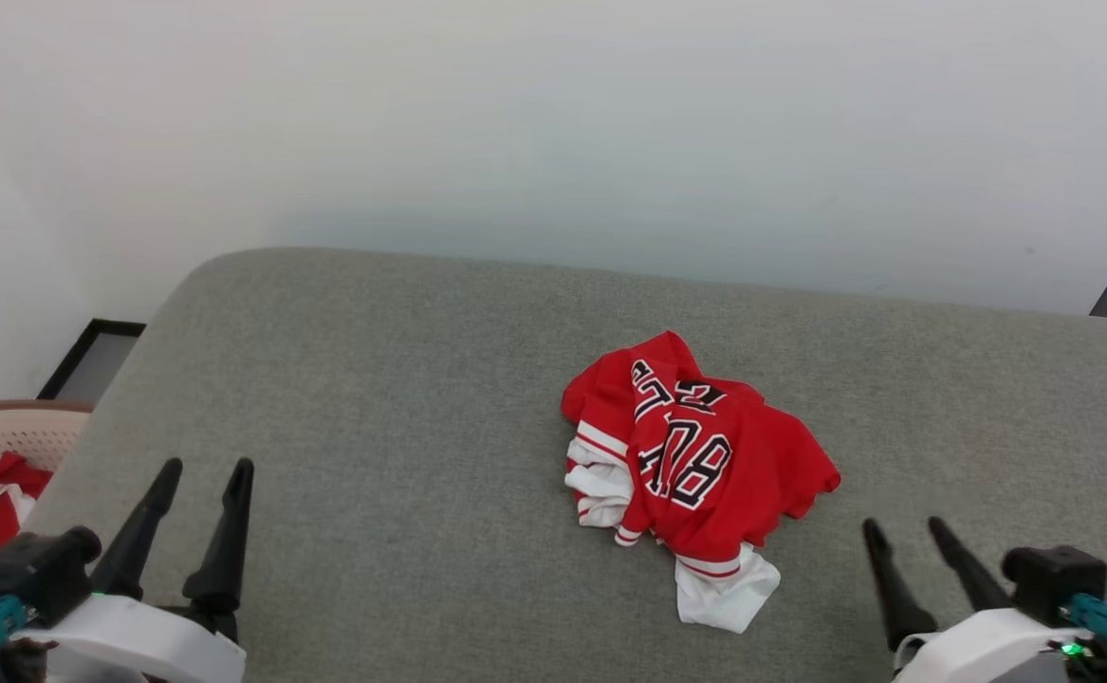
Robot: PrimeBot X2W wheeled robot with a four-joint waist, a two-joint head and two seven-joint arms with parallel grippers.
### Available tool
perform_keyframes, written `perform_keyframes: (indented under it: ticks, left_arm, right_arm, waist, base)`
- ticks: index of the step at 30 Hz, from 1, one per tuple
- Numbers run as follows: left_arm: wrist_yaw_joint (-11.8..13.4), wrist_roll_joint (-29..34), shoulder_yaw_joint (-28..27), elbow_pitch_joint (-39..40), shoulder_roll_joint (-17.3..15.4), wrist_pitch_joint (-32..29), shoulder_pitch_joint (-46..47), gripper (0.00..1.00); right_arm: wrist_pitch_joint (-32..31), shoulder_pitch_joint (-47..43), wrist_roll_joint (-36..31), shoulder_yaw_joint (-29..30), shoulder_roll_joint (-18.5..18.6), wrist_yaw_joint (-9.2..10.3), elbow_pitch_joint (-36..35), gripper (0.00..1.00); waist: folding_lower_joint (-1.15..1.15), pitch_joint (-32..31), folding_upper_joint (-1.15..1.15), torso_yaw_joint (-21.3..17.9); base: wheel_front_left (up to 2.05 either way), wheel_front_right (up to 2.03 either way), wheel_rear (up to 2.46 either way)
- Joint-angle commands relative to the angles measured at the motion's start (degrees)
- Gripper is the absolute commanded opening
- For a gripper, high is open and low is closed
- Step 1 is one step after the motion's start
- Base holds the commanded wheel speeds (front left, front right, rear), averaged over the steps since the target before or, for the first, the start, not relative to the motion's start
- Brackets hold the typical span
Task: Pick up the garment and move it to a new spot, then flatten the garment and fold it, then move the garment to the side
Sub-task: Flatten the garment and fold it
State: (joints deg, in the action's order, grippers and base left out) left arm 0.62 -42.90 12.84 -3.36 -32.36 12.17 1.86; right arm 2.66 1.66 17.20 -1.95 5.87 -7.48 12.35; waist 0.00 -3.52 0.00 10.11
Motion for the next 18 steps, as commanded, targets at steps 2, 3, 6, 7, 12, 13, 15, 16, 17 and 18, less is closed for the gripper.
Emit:
perform_keyframes:
  ticks: [2, 3, 6, 7, 12, 13, 15, 16, 17, 18]
  left_arm:
    - [0.38, -0.42, 0.04, 0.45, -0.09, -0.42, 0.8, 1.0]
    - [0.47, -0.36, 0.09, 0.67, -0.13, -0.58, 0.98, 1.0]
    - [0.7, -0.27, 0.45, 1.19, -0.09, -1.02, 1.24, 1.0]
    - [0.78, -0.25, 0.6, 1.38, -0.04, -1.24, 1.36, 1.0]
    - [0.6, 0.12, 1.7, 1.92, 0.72, -1.74, 2.47, 1.0]
    - [0.56, 0.24, 1.9, 1.86, 0.89, -1.68, 2.72, 1.0]
    - [0.45, 0.54, 2.47, 1.64, 1.45, -1.43, 3.48, 1.0]
    - [0.42, 0.6, 2.67, 1.46, 1.77, -1.3, 3.82, 1.0]
    - [0.34, 0.66, 2.93, 1.27, 2.14, -1.12, 4.18, 1.0]
    - [0.28, 0.72, 3.18, 0.98, 2.52, -1.0, 4.57, 1.0]
  right_arm:
    - [-3.2, -0.66, 1.92, -2.5, 0.7, -0.02, -0.73, 1.0]
    - [-4.47, -0.64, 2.5, -3.28, 0.97, -0.02, -0.88, 1.0]
    - [-9.09, -0.64, 3.83, -5.66, 2.03, -0.02, -1.62, 1.0]
    - [-10.5, -0.48, 4.2, -6.36, 2.41, -0.02, -1.93, 1.0]
    - [-17.39, 1.02, 5.1, -8.45, 4.15, -0.02, -2.26, 1.0]
    - [-18.53, 1.44, 4.81, -8.63, 4.38, -0.02, -2.05, 1.0]
    - [-20.45, 2.26, 4.27, -8.82, 4.73, -0.02, -1.5, 1.0]
    - [-21.18, 2.67, 4.01, -8.92, 4.94, -0.02, -1.06, 1.0]
    - [-21.64, 3.16, 3.67, -9.17, 5.23, -0.02, -0.72, 1.0]
    - [-21.89, 3.75, 3.6, -9.33, 5.14, -0.02, -0.24, 1.0]
  waist:
    - [0.0, 0.49, 0.0, 0.44]
    - [0.0, 0.7, 0.0, 0.65]
    - [0.0, 1.31, 0.0, 1.33]
    - [0.0, 1.57, 0.0, 1.59]
    - [0.0, 3.54, 0.0, 3.33]
    - [0.0, 4.01, 0.0, 3.69]
    - [0.0, 4.86, 0.0, 4.48]
    - [0.0, 5.25, 0.0, 4.87]
    - [0.0, 5.64, 0.0, 5.28]
    - [0.0, 6.05, 0.0, 5.66]
  base:
    - [0.0, 0.0, 0.0]
    - [0.0, 0.0, 0.0]
    - [0.0, 0.0, 0.0]
    - [0.0, 0.0, 0.0]
    - [0.0, 0.0, 0.0]
    - [0.0, 0.0, 0.0]
    - [0.0, 0.0, 0.0]
    - [0.0, 0.0, 0.0]
    - [0.0, 0.0, 0.0]
    - [0.0, 0.0, 0.0]
